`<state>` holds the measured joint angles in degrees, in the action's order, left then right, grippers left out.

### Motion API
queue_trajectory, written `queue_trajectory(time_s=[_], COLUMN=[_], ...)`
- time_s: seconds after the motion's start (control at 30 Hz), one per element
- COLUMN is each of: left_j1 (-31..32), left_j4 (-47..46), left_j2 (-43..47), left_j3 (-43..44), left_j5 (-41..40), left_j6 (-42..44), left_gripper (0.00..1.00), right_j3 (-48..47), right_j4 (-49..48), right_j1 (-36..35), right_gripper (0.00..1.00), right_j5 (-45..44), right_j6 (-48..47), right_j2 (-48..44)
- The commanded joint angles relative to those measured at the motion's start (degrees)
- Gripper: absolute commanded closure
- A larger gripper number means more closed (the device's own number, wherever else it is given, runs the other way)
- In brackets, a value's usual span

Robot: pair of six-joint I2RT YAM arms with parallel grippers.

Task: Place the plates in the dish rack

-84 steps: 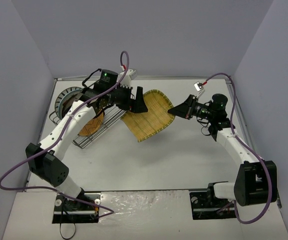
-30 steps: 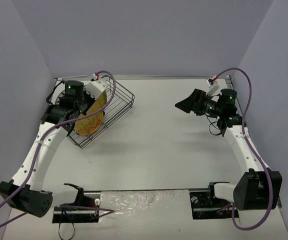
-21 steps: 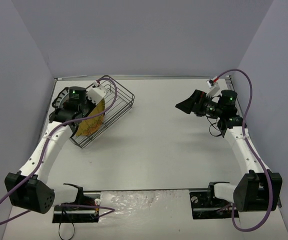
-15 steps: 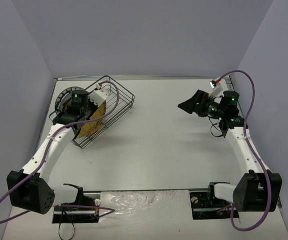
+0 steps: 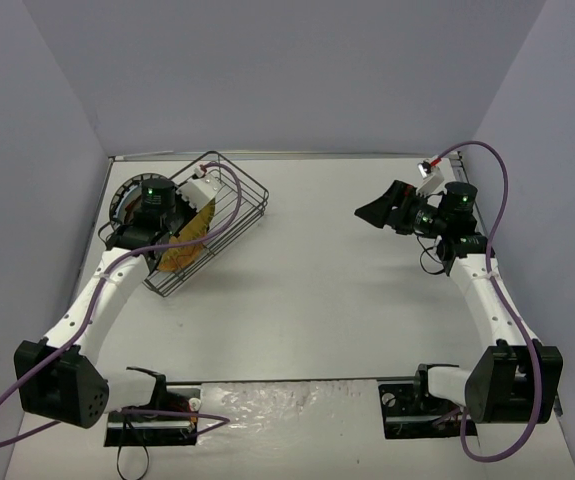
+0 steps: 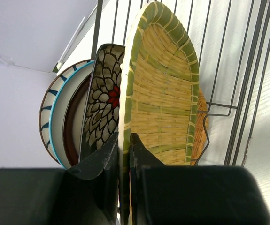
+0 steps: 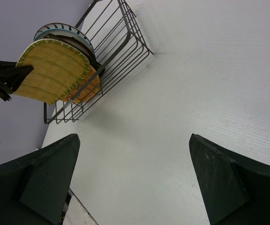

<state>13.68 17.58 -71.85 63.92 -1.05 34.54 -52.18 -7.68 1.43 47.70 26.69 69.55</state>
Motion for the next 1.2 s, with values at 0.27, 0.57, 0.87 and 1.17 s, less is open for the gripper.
queue_trajectory(time_s=[0.27,0.57,0.87,1.17], left_j1=[-2.30,-3.24,-3.66,-3.69], left_j4=[-10.48,-13.35,-12.77,-10.75], left_j2=[1.96,3.50,4.17,7.93], left_j3=[-2.08,-7.70,-8.82,-6.04], left_j5=[5.33,6.99,8.25,8.06], left_j6=[3.39,0.78,-3.12,-8.19], left_gripper=[1.00,1.00,0.63,0.23], right_j3=[-0.99,-0.28,-0.89,-3.21], right_j4=[-2.86,-2.86,-2.78,-0.92], right_j1=[0.15,0.15,0.24,1.49], right_gripper=[0.00,0.00,0.00,0.00], right_j5=[0.57,0.55,0.29,-0.92], right_j6=[-0.67,-0.75,-0.67,-2.07], right_j2=[0.37,-0.11,-0.55,-1.14])
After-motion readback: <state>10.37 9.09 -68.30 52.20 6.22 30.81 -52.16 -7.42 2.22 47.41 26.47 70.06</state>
